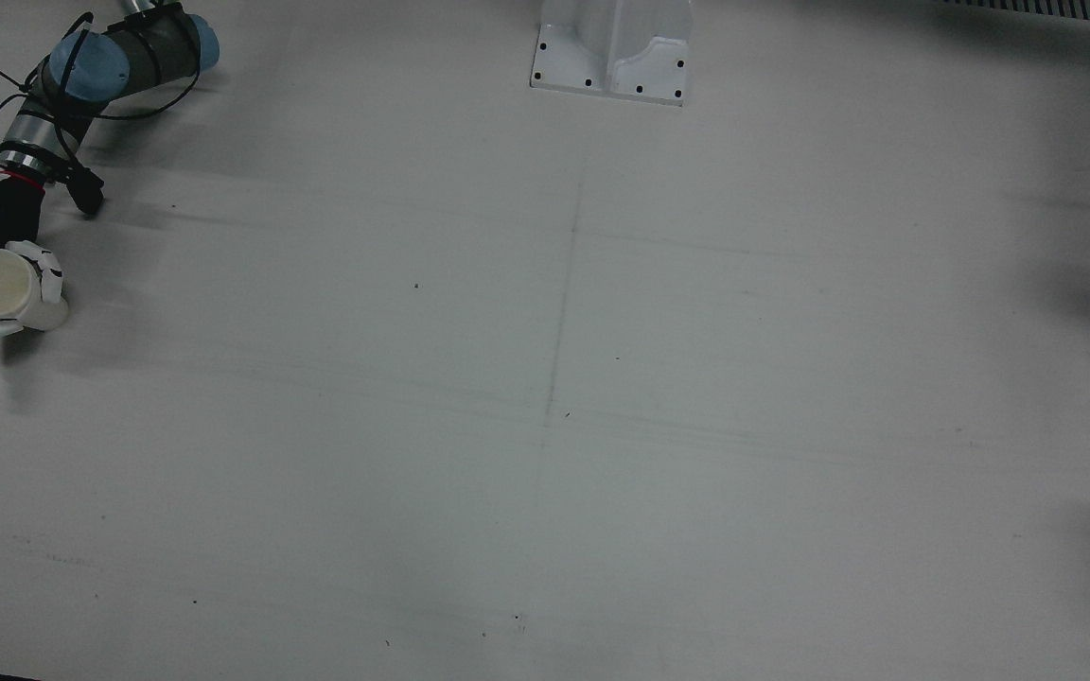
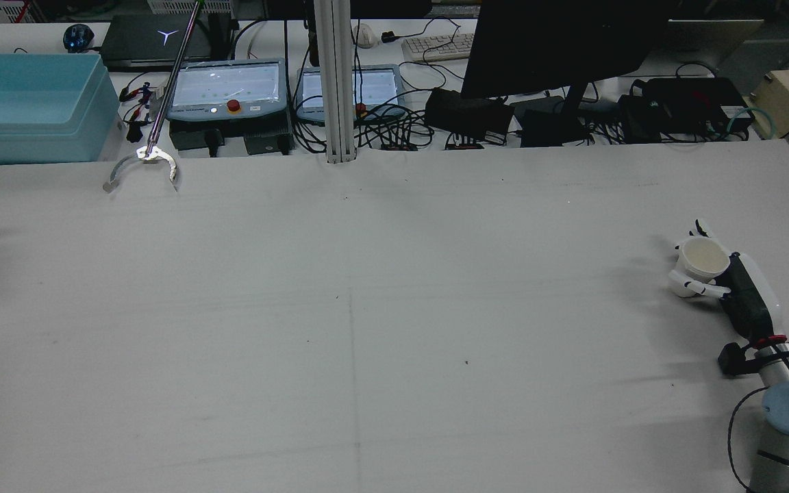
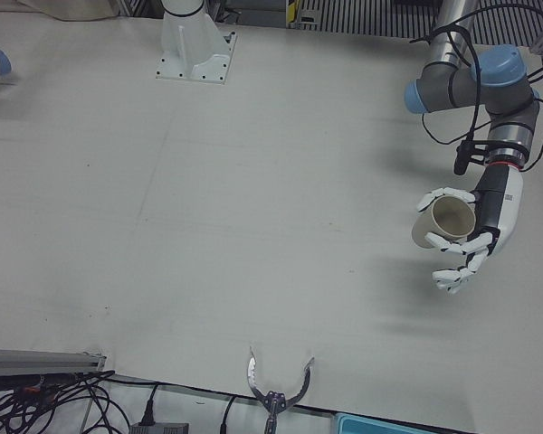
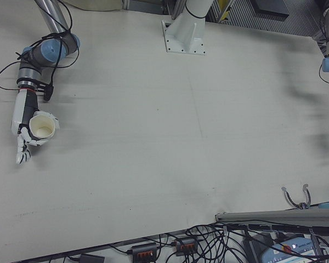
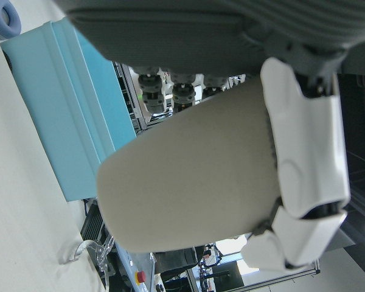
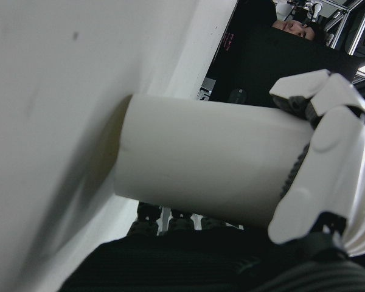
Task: Pour water
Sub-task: 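Close the right hand around the beige paper cup, then lift both cups with both hands off the table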
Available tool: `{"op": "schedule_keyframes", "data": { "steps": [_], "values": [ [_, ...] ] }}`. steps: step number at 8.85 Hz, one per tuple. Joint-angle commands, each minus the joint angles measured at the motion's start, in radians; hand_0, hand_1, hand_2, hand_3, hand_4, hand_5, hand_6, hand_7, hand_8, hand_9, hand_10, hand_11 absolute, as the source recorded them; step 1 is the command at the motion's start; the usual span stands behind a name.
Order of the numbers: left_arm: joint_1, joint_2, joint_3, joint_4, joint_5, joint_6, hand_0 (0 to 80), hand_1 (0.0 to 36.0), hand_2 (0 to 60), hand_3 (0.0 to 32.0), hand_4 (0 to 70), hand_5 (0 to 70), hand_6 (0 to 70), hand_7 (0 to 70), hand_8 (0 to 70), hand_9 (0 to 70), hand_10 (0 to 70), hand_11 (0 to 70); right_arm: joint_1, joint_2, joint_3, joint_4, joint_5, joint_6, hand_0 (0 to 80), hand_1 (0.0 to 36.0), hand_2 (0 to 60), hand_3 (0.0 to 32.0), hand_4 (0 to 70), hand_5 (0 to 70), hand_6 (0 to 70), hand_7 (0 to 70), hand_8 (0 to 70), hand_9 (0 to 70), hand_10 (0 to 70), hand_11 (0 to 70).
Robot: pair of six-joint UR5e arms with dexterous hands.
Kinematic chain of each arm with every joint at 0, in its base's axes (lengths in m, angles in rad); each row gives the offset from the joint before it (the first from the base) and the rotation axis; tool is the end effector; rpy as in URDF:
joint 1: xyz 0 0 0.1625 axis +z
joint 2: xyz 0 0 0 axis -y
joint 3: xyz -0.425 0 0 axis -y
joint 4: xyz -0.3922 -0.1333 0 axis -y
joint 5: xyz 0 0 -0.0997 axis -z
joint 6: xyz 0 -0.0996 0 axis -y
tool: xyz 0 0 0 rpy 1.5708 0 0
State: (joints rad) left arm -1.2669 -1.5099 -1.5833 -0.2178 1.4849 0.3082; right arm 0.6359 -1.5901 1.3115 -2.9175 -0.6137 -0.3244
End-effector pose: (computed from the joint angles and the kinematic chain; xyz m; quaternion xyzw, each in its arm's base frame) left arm 0.0084 -0.5009 0.6872 0.0293 0.7636 -0.6241 0.1628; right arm -0.2110 -0.4226 0.7980 0.1355 -0.6826 0.7074 0.1236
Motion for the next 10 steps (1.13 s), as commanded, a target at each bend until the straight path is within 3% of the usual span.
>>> {"op": "schedule_keyframes", "data": {
  "steps": [1,4,8,10],
  "values": [
    [-0.002,0.0,-0.003,0.0,0.0,-0.003,56.4,36.0,60.0,0.0,58.9,70.0,16.7,32.3,14.9,22.1,7.9,13.9,0.001,-0.001,0.005,0.0,0.002,0.004,48.4,12.1,23.3,0.0,53.1,70.0,17.8,26.2,19.5,29.7,18.4,26.8],
    [0.0,0.0,-0.003,-0.002,0.002,-0.001,56.6,36.0,60.0,0.0,58.7,70.0,16.6,32.2,14.8,21.9,7.8,13.8,0.034,-0.022,0.096,-0.006,-0.001,-0.002,50.3,15.5,28.9,0.0,53.0,70.0,17.7,25.8,19.1,29.0,19.6,28.8],
    [0.001,-0.001,-0.009,-0.003,0.002,0.002,56.6,36.0,60.0,0.0,59.1,70.0,16.8,32.3,14.8,22.0,7.8,13.9,0.12,-0.019,0.214,-0.075,-0.011,-0.016,50.3,15.8,28.8,0.0,52.4,70.0,17.5,25.5,18.4,28.0,19.1,28.1],
    [0.003,-0.009,-0.061,0.033,0.035,0.003,56.8,36.0,60.0,0.0,59.8,70.0,17.2,33.0,15.1,22.3,8.0,14.1,0.204,-0.016,0.299,-0.094,-0.049,-0.071,50.9,16.0,26.2,0.0,50.0,70.0,17.8,26.2,17.1,26.2,17.6,26.1]
  ]
}}
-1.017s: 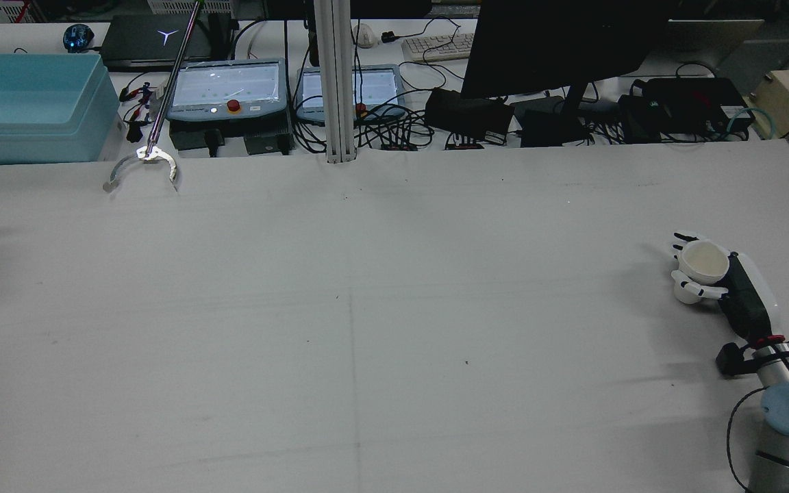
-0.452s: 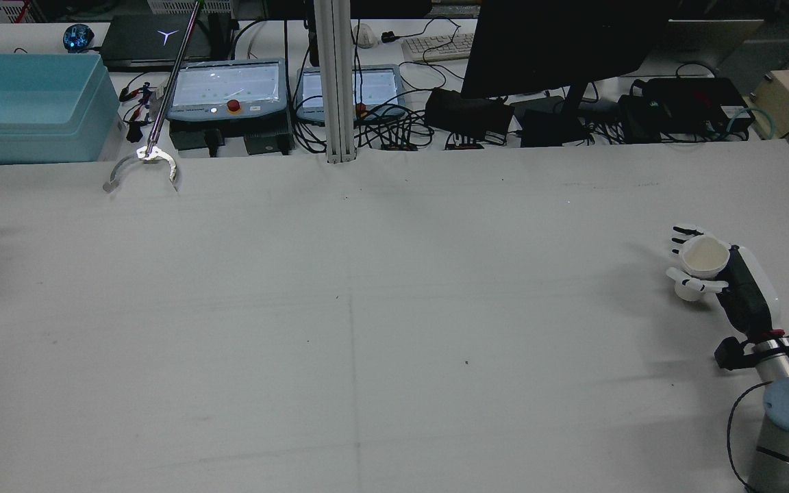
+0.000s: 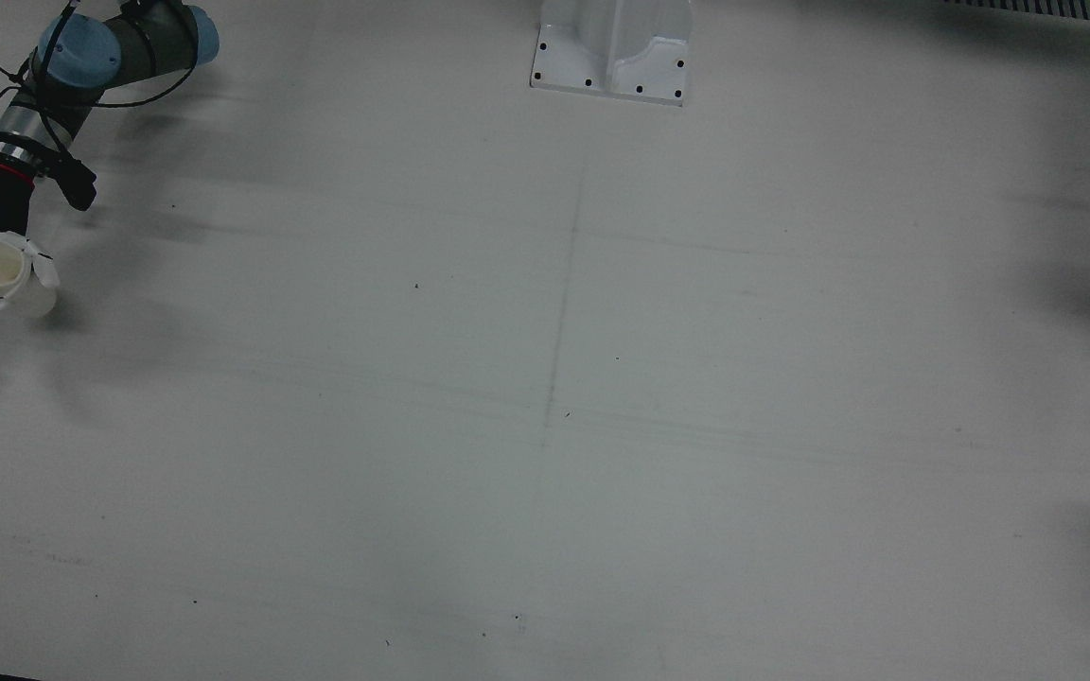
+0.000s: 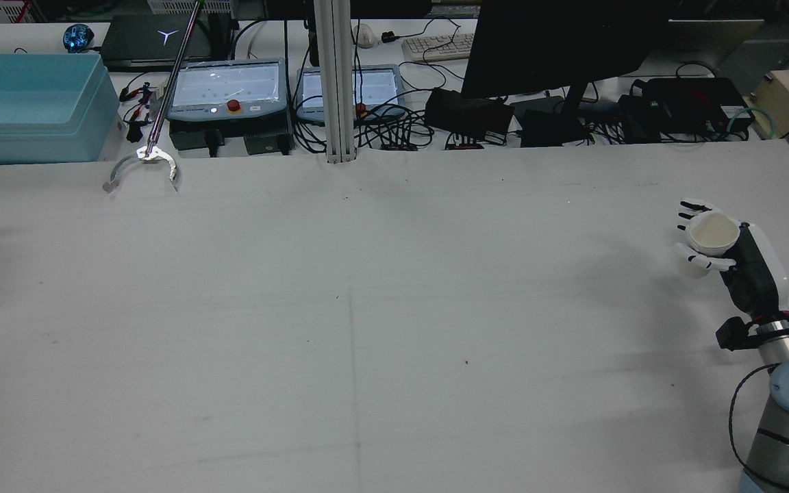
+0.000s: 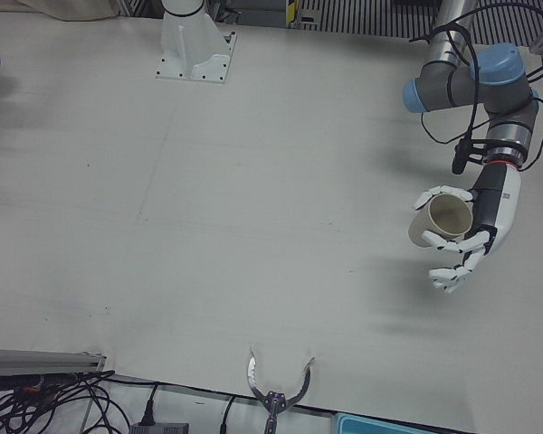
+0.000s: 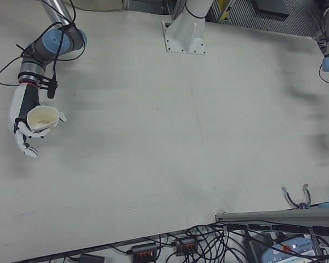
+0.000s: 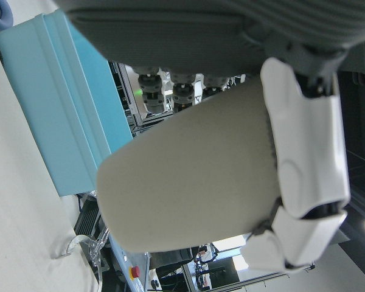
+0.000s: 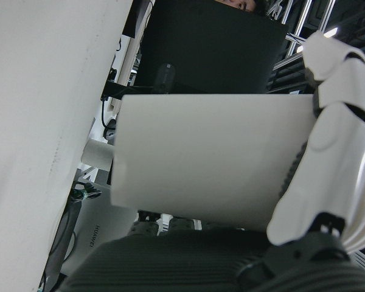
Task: Pour water
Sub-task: 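Lift both cups with both hands off the table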
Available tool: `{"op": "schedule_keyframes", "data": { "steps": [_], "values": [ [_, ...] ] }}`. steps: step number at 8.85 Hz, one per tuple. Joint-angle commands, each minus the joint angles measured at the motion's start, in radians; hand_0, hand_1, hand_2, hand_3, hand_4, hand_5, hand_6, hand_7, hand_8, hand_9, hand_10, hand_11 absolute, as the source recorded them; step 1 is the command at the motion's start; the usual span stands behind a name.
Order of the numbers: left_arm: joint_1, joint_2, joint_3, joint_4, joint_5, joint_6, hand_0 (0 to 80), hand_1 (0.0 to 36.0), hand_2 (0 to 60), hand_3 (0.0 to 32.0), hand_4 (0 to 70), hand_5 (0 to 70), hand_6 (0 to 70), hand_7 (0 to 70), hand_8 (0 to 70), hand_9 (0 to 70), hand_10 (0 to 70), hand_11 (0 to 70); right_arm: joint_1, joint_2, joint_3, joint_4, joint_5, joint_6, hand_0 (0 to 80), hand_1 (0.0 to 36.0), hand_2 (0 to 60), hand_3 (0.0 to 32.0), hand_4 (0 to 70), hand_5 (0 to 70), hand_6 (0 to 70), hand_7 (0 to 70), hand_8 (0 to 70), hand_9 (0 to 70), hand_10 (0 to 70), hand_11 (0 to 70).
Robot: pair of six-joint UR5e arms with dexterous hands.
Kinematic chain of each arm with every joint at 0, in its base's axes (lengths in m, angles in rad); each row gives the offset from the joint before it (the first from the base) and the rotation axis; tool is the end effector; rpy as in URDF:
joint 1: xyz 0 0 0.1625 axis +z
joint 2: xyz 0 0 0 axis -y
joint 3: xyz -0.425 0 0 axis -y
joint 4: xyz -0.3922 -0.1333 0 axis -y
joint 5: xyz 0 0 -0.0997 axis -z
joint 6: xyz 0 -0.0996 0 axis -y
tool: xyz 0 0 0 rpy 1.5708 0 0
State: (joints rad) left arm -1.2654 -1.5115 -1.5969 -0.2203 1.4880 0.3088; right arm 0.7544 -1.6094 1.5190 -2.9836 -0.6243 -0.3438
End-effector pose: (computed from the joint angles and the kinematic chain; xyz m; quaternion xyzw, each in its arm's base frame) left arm 0.0102 -0.5031 0.6793 0.0277 0.7694 -0.6172 0.1623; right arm -0.1733 -0.4567 0.7181 0.1503 -0.7051 0.6909 0.0546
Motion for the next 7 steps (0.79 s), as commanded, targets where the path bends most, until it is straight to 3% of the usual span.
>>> {"op": "schedule_keyframes", "data": {
  "steps": [1,3,5,7],
  "values": [
    [0.006,-0.012,-0.072,0.07,0.07,0.009,57.0,36.0,60.0,0.0,60.7,70.0,17.5,33.5,15.3,22.4,7.8,13.9,0.123,0.011,0.121,-0.038,-0.076,-0.088,50.8,16.1,26.6,0.0,50.1,70.0,17.7,26.0,16.9,25.9,17.5,25.9],
    [0.014,-0.073,-0.11,0.128,0.116,0.03,57.0,36.0,60.0,0.0,61.2,70.0,17.8,33.8,15.4,22.4,7.7,13.7,0.123,0.061,0.138,-0.095,-0.08,-0.095,50.9,16.3,27.4,0.0,52.1,70.0,18.9,28.1,16.6,25.7,16.5,24.5],
    [0.015,-0.208,-0.124,0.191,0.199,0.122,57.2,36.0,60.0,0.0,61.9,70.0,18.1,34.2,15.4,22.3,7.7,13.7,0.128,0.066,0.151,-0.097,-0.08,-0.095,51.5,16.8,27.1,0.0,51.9,70.0,18.6,28.3,15.7,24.3,15.1,22.5],
    [0.052,-0.268,-0.135,0.225,0.196,0.147,57.2,36.0,60.0,0.0,61.3,70.0,17.8,33.9,15.3,22.2,7.8,13.7,0.135,0.063,0.187,-0.104,-0.08,-0.096,51.4,16.9,27.0,0.0,50.5,70.0,18.3,28.1,15.2,23.7,14.7,22.0]
  ]
}}
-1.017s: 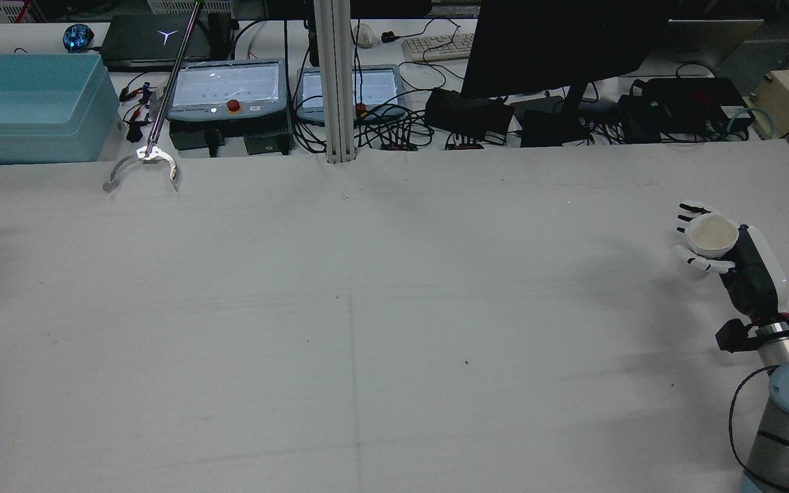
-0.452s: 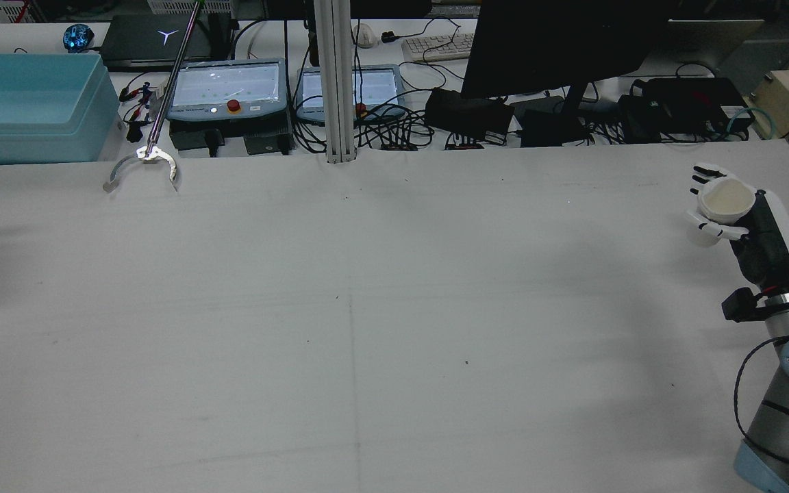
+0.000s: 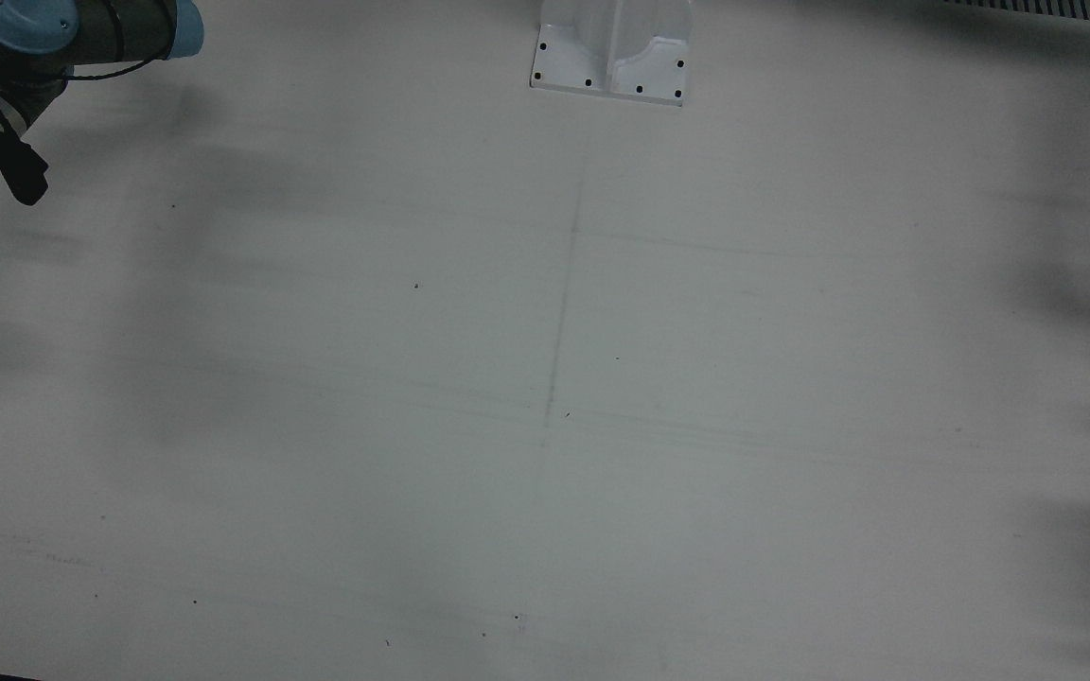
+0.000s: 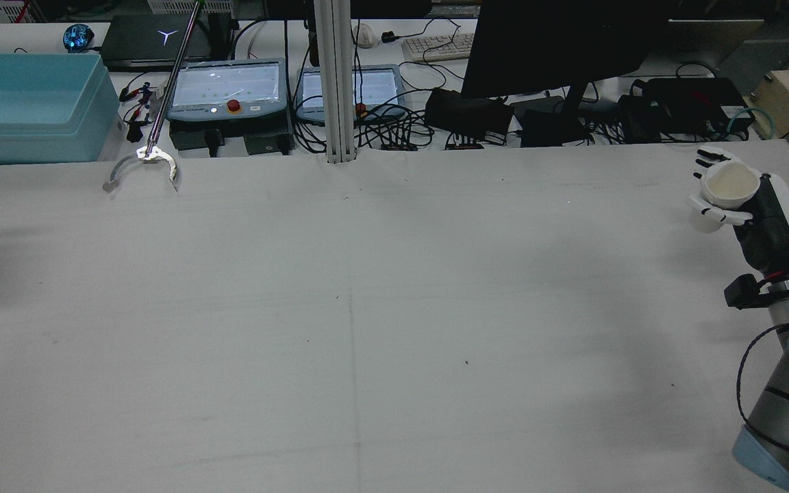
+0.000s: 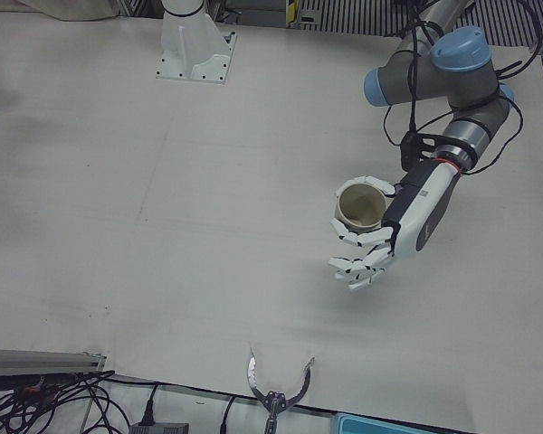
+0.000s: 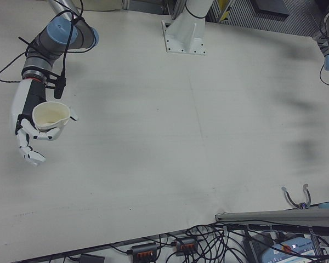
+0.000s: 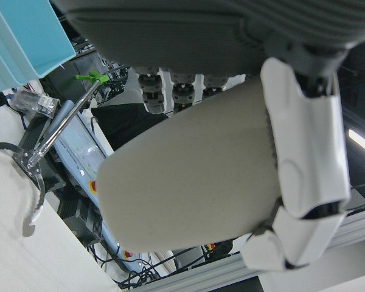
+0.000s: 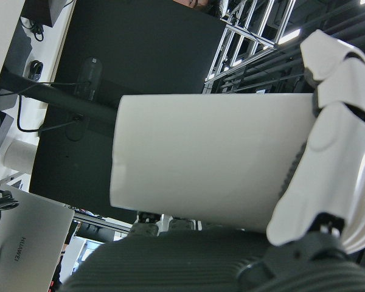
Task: Pour water
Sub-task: 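Lift both cups with both hands off the table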
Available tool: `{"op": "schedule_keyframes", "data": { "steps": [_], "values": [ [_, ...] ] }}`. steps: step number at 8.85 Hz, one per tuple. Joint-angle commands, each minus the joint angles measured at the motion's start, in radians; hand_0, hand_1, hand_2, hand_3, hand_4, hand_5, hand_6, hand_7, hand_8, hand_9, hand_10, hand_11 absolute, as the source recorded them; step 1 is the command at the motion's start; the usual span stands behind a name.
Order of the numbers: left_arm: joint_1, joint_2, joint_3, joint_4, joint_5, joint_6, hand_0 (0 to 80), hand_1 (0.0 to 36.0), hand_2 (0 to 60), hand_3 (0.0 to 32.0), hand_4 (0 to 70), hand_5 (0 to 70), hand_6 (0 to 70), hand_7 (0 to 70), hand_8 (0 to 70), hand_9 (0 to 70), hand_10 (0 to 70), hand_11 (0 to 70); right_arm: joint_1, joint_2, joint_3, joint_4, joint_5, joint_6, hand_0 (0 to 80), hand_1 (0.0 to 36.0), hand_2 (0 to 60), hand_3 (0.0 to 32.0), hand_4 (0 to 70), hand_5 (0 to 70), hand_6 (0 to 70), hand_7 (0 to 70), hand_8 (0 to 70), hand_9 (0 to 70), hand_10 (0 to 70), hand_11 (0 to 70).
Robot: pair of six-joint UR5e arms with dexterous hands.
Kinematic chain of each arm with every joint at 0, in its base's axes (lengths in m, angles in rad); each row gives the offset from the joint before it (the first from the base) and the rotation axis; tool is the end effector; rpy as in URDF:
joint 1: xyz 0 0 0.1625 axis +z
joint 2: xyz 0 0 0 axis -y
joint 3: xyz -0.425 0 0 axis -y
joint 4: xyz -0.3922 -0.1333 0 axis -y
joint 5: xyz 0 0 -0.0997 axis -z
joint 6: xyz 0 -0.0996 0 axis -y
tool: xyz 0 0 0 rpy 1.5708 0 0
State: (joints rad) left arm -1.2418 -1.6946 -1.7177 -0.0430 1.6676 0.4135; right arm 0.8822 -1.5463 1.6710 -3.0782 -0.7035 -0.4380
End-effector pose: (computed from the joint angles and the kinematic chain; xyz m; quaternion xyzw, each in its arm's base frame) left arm 0.0624 -0.5656 0.5436 0.0057 0.8084 -0.5331 0.2495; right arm -0.1444 -0.5048 0.6245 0.1784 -0.7271 0.6620 0.0352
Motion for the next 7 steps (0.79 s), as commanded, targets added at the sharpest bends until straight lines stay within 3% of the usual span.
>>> {"op": "schedule_keyframes", "data": {
  "steps": [1,4,7],
  "values": [
    [0.039,-0.12,-0.016,0.07,0.017,0.044,57.1,36.0,60.0,0.0,61.6,70.0,17.9,34.1,15.4,22.4,7.9,13.9,-0.003,0.008,0.048,-0.042,-0.001,-0.002,51.5,17.1,27.1,0.0,50.2,70.0,18.3,28.0,15.0,23.6,14.6,21.8],
    [0.169,-0.158,-0.023,0.094,-0.006,0.086,56.6,36.0,60.0,0.0,61.3,70.0,17.8,33.9,15.3,22.4,7.8,13.7,-0.005,0.074,0.084,-0.08,-0.001,-0.013,51.2,17.1,27.5,0.0,49.2,70.0,18.1,27.6,14.8,23.3,14.5,21.6],
    [0.348,-0.297,0.0,0.153,-0.069,0.135,56.4,36.0,60.0,0.0,61.5,70.0,17.9,33.9,15.4,22.5,7.9,13.9,-0.002,0.104,0.163,-0.121,-0.001,-0.06,52.0,17.9,27.8,0.0,49.0,70.0,18.5,28.1,15.1,23.5,14.7,22.1]
  ]
}}
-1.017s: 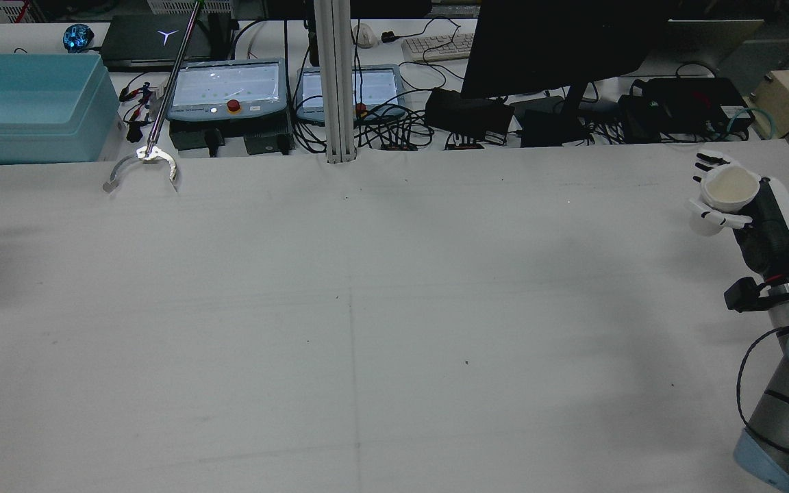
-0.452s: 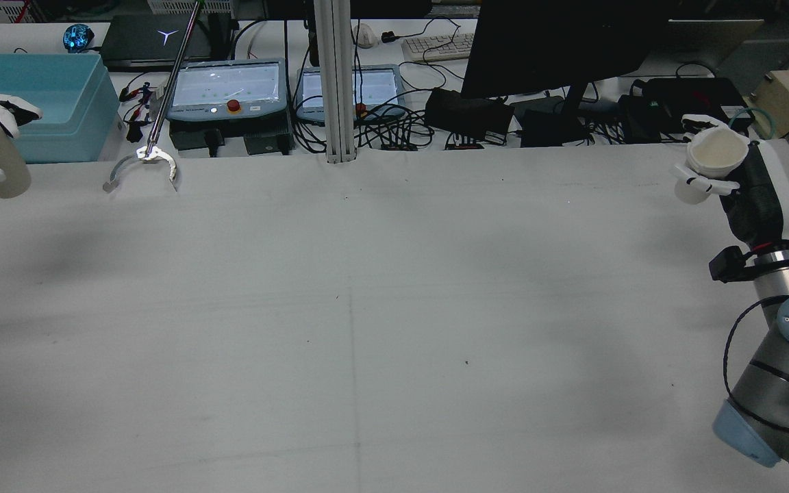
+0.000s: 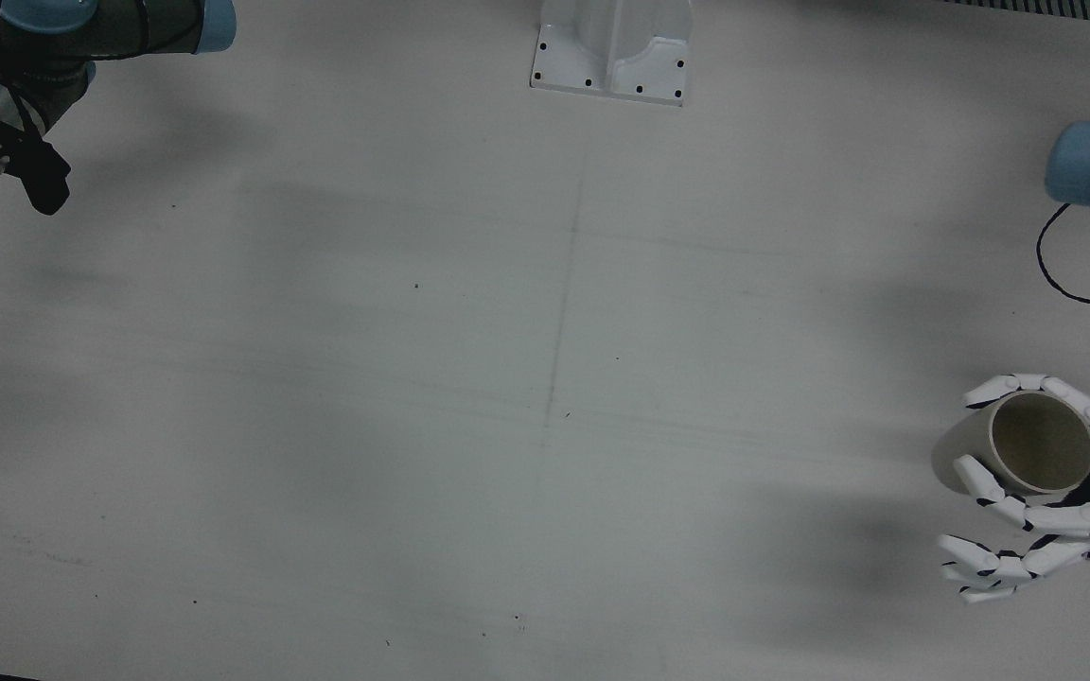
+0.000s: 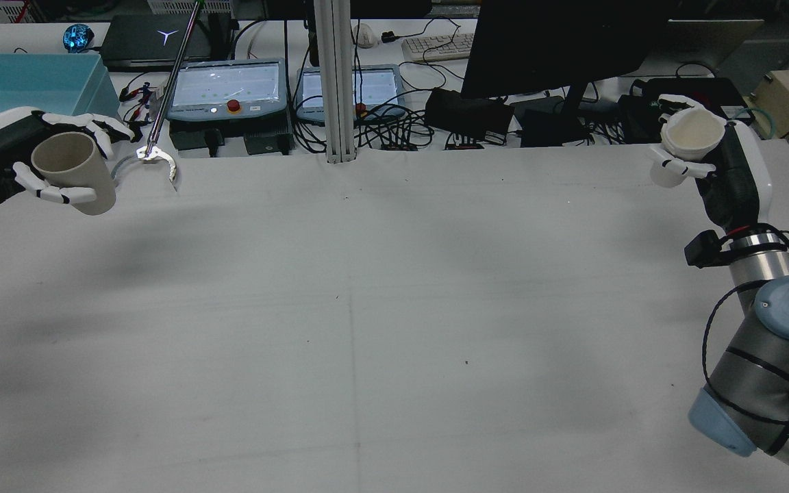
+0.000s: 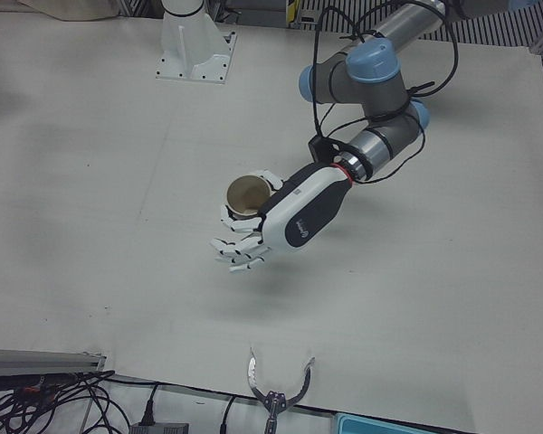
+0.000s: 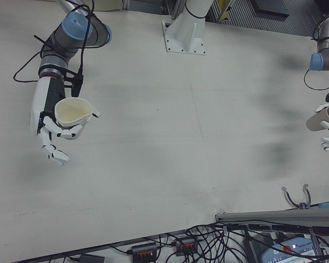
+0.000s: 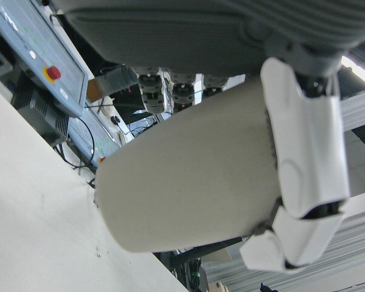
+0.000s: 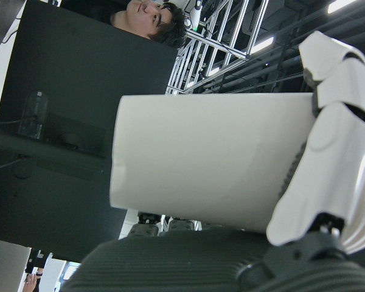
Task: Pour water
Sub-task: 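Bring the right hand's cup above the left hand's cup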
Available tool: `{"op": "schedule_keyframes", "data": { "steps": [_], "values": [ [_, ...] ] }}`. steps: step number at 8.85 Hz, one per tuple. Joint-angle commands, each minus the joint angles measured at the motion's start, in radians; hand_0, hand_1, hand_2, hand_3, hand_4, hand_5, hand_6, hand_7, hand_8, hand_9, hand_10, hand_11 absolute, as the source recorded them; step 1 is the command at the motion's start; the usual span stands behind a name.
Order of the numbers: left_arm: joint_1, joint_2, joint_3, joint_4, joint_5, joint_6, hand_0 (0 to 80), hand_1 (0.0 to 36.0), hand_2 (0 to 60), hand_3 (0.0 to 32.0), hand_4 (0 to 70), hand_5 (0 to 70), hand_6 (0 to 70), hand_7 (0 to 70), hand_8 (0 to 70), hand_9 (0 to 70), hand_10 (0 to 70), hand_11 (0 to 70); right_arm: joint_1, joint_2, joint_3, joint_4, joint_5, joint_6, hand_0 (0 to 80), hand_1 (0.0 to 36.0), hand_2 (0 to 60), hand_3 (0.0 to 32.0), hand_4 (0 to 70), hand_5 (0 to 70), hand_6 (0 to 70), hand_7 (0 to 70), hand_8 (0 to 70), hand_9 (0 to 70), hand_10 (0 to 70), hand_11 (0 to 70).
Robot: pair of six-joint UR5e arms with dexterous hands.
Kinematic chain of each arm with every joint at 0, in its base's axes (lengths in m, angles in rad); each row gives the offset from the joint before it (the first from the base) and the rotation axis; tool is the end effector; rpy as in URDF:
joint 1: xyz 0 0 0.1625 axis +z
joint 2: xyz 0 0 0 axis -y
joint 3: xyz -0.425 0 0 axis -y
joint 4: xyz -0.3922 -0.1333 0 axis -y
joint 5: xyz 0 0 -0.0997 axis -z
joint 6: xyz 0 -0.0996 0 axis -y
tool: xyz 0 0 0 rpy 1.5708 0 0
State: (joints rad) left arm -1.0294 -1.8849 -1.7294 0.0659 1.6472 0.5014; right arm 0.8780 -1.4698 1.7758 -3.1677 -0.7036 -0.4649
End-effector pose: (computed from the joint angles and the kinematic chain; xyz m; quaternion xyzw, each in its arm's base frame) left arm 0.2072 -0.5885 0.4404 -0.0377 0.8342 -0.4604 0.3013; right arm -0.1624 -0.5232 0.5452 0.1687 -0.7489 0.6406 0.0177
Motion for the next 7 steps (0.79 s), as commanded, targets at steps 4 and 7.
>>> {"op": "schedule_keyframes", "data": {
  "steps": [4,7],
  "values": [
    [0.391,-0.31,0.086,0.097,-0.096,0.146,56.0,36.0,60.0,0.0,61.3,70.0,17.8,33.9,15.5,22.8,8.1,14.2,0.007,0.069,0.134,-0.043,0.003,-0.136,51.8,18.0,28.7,0.0,49.5,70.0,18.7,28.3,14.5,22.7,14.7,22.1],
    [0.462,-0.411,0.151,0.101,-0.129,0.167,55.9,36.0,60.0,0.0,61.1,70.0,17.7,33.7,15.5,22.8,8.2,14.3,0.004,0.138,0.204,-0.044,0.001,-0.318,52.0,18.1,28.6,0.0,49.6,70.0,18.9,28.1,14.2,22.2,14.6,21.8]
  ]
}}
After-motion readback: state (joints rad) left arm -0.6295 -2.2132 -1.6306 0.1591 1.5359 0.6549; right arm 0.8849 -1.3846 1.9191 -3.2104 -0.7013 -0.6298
